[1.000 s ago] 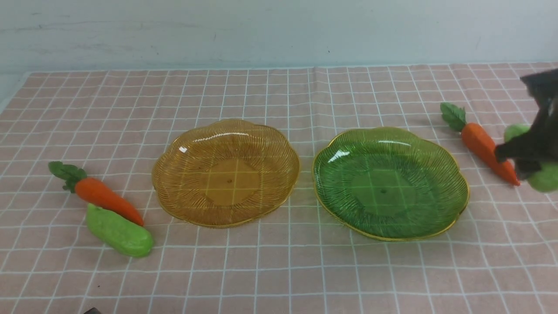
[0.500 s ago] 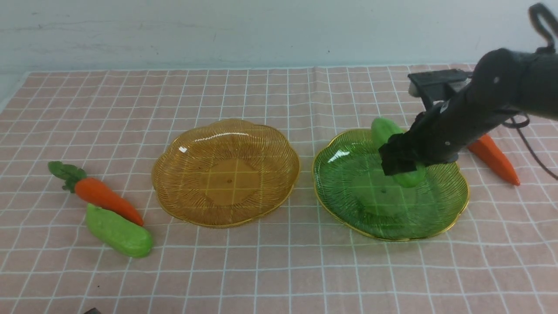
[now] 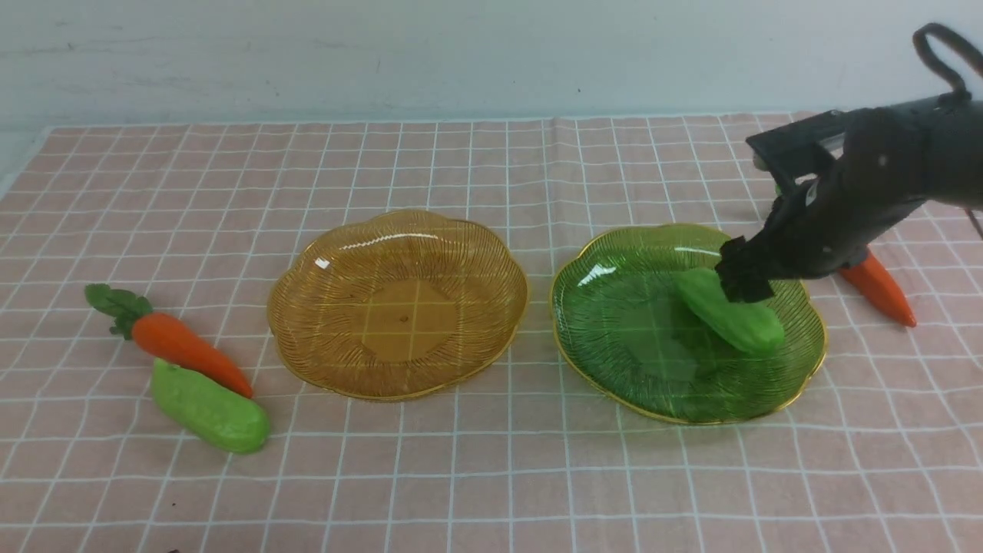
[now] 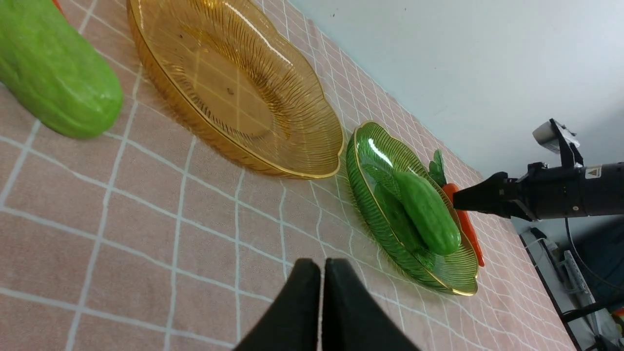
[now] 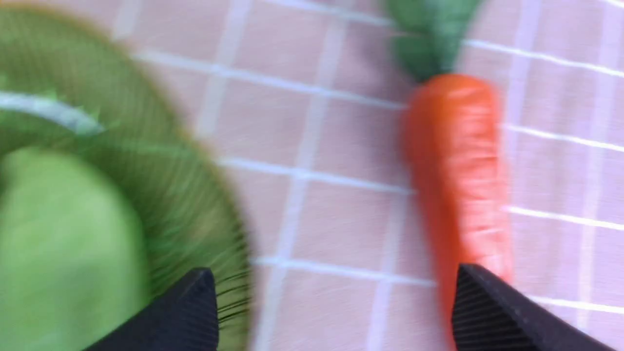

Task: Put different types of vegetables on the plate.
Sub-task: 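Place the carrot on the yellow plate with the right gripper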

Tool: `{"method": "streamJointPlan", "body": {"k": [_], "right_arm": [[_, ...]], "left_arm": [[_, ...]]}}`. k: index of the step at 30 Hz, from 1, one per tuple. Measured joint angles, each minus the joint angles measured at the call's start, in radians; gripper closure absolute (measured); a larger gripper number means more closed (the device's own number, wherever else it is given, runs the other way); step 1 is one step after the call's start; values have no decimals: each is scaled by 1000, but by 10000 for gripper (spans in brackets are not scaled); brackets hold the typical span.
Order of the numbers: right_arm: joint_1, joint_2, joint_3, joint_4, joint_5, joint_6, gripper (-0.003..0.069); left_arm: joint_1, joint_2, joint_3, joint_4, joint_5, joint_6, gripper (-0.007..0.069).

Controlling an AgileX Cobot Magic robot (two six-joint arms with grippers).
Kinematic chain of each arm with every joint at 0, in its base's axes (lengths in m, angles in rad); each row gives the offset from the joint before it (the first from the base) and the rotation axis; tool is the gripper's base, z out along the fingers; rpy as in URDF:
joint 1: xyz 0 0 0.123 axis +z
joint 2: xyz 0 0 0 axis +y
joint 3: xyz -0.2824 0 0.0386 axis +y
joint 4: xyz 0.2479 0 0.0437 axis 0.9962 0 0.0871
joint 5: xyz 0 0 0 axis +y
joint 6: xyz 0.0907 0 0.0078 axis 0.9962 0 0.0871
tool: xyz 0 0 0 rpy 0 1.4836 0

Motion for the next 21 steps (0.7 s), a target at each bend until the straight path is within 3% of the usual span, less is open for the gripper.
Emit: {"method": "streamJointPlan", "body": {"k": [4, 12, 15, 19, 21], "right_arm": [[-82, 57, -10, -22, -49, 52, 67], [-116, 161, -10, -46, -102, 55, 83], [-116, 169, -11, -46, -108, 55, 203], [-116, 165, -52, -47, -41, 55, 468], [-116, 152, -84, -47, 9, 54, 456]], "left_arm": [[0, 0, 0, 0, 1, 0, 627], [0, 0, 0, 0, 1, 0, 627], [0, 0, 0, -18, 1, -12, 627], [0, 0, 0, -141, -3, -68, 627], [0, 0, 0, -192, -14, -71, 627]]}}
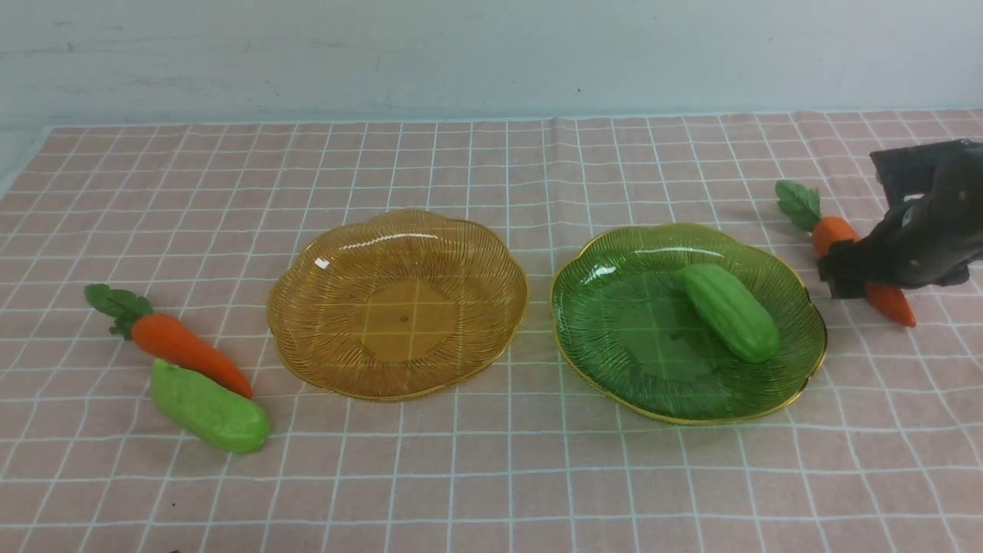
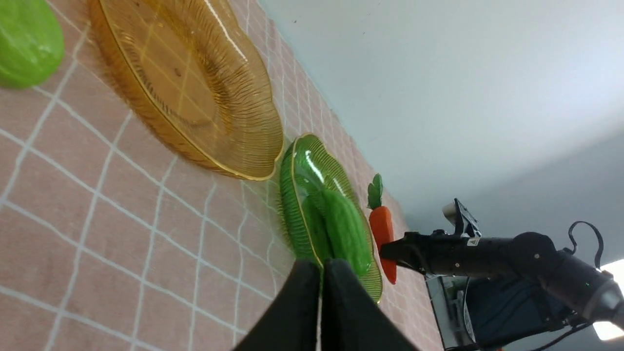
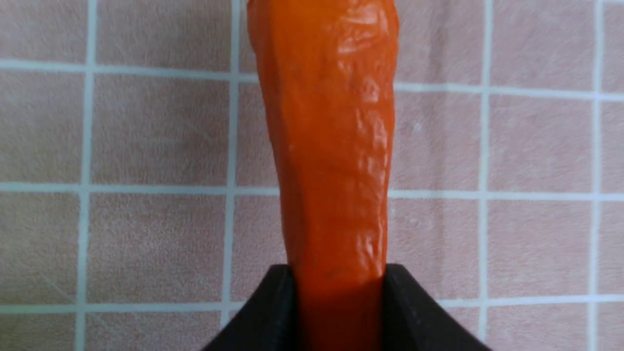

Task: Put different types of vegetables on the plate.
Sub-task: 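Place the carrot on the yellow plate with the right gripper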

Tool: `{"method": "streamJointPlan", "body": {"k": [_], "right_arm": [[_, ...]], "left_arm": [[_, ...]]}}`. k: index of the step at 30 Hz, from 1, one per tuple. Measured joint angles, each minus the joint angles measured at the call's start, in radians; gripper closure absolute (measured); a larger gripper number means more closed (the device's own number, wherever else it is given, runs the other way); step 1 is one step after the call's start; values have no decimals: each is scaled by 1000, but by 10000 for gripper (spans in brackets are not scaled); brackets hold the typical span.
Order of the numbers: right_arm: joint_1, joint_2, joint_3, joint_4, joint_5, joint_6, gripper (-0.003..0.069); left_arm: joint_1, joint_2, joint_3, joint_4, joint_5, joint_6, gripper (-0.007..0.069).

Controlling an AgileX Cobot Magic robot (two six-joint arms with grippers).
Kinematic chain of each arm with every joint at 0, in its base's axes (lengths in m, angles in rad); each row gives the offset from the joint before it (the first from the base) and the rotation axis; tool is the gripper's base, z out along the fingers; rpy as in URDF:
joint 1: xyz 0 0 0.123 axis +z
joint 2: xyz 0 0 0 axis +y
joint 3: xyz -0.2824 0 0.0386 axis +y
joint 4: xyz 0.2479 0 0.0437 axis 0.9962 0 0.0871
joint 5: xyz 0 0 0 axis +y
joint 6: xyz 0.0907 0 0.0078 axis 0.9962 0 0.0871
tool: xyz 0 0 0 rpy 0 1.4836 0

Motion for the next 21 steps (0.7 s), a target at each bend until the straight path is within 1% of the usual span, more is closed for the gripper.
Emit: {"method": "streamJointPlan", "body": {"k": [4, 6, 10, 11, 12, 13, 15, 16, 17, 19, 21], "right_arm": [[0, -55, -99, 11, 119, -27, 457], [0, -84, -141, 66, 171, -57, 457], [21, -146, -187, 431, 290, -225, 457], [45, -151, -188, 552, 323, -285, 457], [83, -150, -190, 700, 359, -348, 457], [133, -141, -189, 802, 376, -415, 457], [247, -110, -191, 987, 375, -525, 457], [313, -89, -194, 1053, 349, -562, 457], [385, -63, -196, 1097, 295, -604, 457], [476, -23, -200, 1104, 199, -654, 457], [531, 12, -209, 1087, 116, -693, 452]], "left_arm": [[0, 0, 0, -36, -20, 40, 627], [0, 0, 0, -39, -24, 51, 627], [0, 0, 0, -40, -50, 92, 627], [0, 0, 0, -40, -51, 102, 627], [0, 0, 0, -40, -52, 113, 627], [0, 0, 0, -40, -53, 126, 627], [0, 0, 0, -40, -61, 148, 627], [0, 4, 0, -41, -64, 153, 627], [0, 12, 0, -41, -65, 157, 627], [0, 37, -4, -41, -59, 158, 627], [0, 61, -24, -41, -28, 151, 627]]}}
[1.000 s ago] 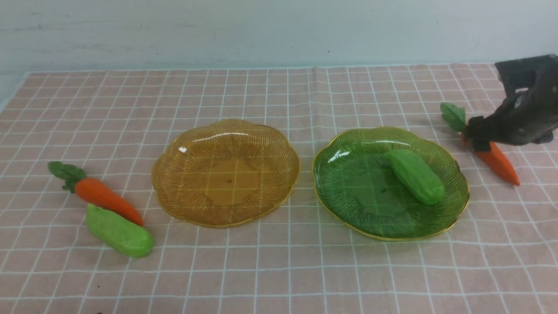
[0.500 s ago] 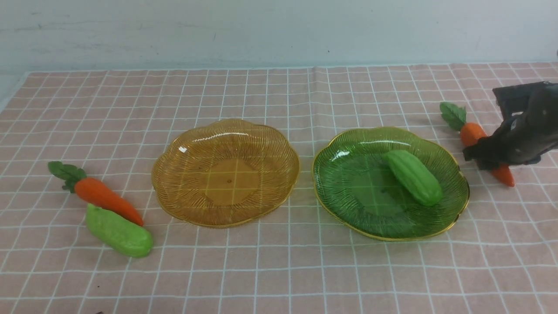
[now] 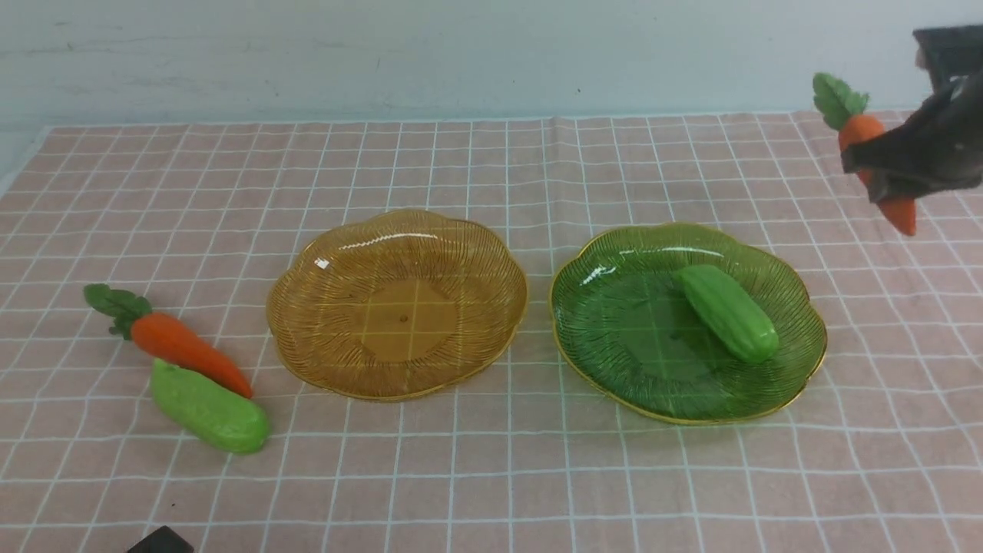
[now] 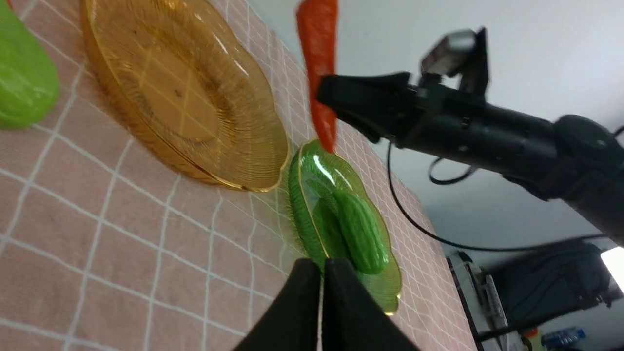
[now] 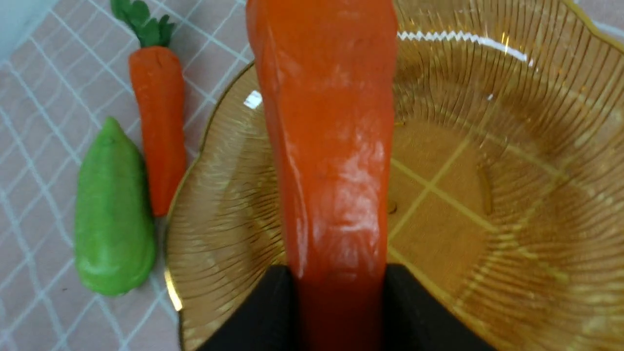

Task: Put different types of vegetables on the plate.
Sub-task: 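Place the carrot on the yellow plate with the right gripper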

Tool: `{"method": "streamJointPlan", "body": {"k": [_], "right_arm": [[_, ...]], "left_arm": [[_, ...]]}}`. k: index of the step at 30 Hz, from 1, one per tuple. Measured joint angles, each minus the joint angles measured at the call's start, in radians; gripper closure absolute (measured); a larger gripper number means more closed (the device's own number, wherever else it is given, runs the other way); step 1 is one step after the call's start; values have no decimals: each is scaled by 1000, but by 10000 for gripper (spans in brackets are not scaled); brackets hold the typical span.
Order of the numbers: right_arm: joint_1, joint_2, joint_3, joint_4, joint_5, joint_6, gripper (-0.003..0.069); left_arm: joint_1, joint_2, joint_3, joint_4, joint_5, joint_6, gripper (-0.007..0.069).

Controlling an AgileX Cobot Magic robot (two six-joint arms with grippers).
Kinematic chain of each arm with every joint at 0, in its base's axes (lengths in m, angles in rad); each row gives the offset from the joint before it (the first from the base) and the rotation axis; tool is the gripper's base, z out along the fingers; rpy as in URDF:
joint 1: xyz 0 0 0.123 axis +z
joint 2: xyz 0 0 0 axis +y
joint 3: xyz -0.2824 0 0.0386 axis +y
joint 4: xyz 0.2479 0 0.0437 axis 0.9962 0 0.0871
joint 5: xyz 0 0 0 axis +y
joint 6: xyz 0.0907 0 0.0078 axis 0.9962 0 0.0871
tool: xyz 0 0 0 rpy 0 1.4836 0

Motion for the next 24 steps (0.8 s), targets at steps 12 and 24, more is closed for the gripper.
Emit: {"method": "streamJointPlan", "body": {"k": [12, 24], "right_arm": [[32, 41, -33, -111, -66, -21, 39], [-167, -200, -282, -460, 458, 409, 427]], "left_arm": [[0, 432, -378, 401, 342, -112, 625], [0, 1046, -676, 1171, 345, -696, 309]]}}
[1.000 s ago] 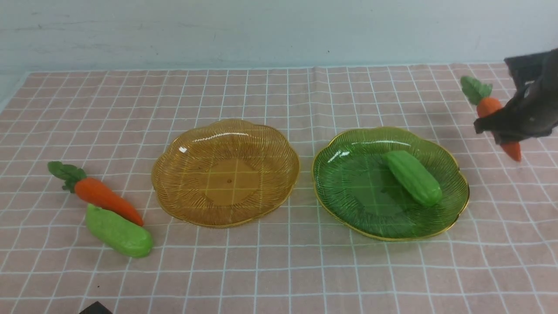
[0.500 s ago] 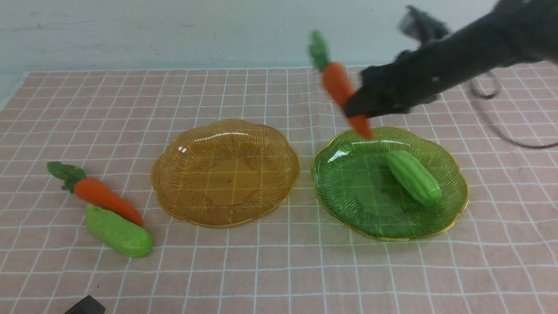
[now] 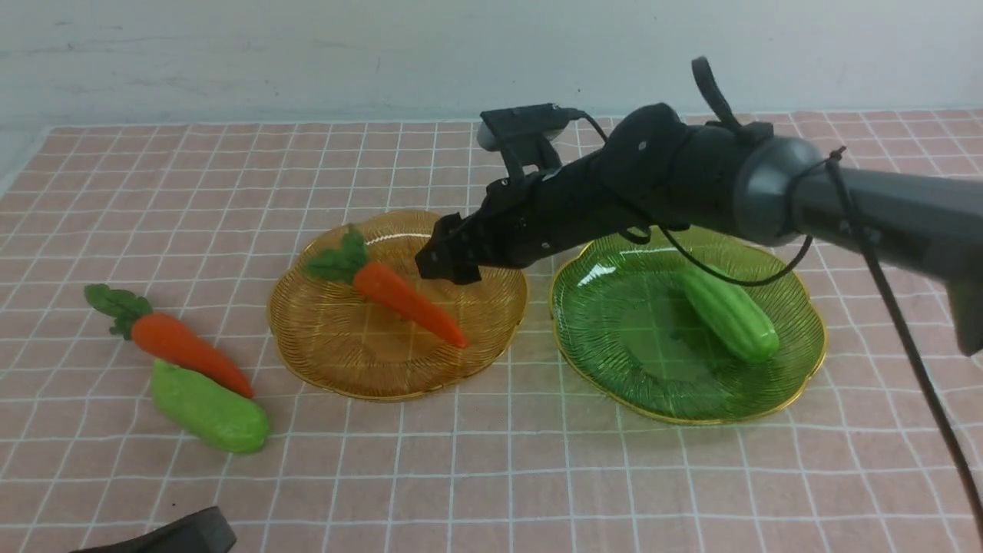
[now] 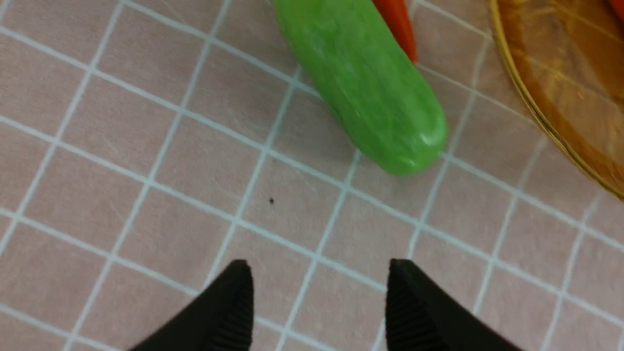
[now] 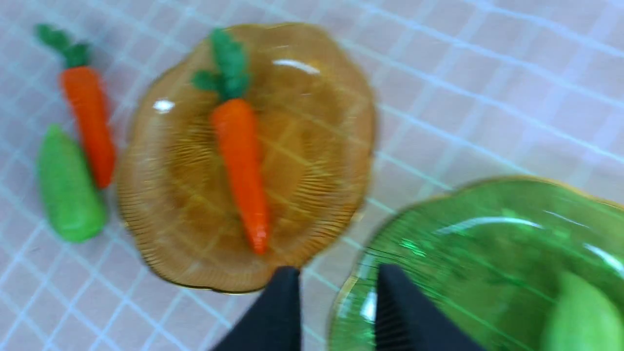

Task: Put different types of vegetables on the plate.
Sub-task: 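Place the carrot on the yellow plate with the right gripper, then move the green vegetable from the table onto the right plate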

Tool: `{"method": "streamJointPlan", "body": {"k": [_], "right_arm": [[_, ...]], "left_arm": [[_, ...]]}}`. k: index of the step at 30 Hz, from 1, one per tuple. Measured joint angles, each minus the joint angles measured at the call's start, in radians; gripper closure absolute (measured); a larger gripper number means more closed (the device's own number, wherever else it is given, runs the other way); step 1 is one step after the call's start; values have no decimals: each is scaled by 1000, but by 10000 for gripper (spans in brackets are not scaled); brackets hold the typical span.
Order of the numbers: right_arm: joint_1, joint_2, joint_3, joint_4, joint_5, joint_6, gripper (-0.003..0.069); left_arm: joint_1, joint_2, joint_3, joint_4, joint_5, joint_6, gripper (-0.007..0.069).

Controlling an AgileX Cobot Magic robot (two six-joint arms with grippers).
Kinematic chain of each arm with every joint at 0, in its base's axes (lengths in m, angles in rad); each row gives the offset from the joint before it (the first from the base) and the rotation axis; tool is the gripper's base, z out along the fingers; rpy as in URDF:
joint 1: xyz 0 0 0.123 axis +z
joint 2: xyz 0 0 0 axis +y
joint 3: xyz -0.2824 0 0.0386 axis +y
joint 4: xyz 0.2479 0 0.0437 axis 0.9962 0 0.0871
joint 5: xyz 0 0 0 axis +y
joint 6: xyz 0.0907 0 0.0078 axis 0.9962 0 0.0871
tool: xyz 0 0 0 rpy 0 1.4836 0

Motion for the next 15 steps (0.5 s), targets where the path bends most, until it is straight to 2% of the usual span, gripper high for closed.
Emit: {"method": "streamJointPlan", "body": {"k": [1, 3, 5, 9, 15], "right_arm": [[-4, -27, 0, -52, 9, 37, 498], [0, -68, 0, -105, 19, 66, 596], [5, -108, 9, -128, 21, 74, 648], [7, -194, 57, -84, 26, 80, 673], [17, -195, 116, -44, 27, 80, 674]], "left_arm": [[0, 55, -21, 32, -23, -63, 263], [0, 169, -53, 64, -67, -153, 181], [0, 257, -82, 67, -96, -216, 122], [0, 406, -126, 65, -169, -285, 79], [0, 566, -153, 65, -383, -328, 78]]}}
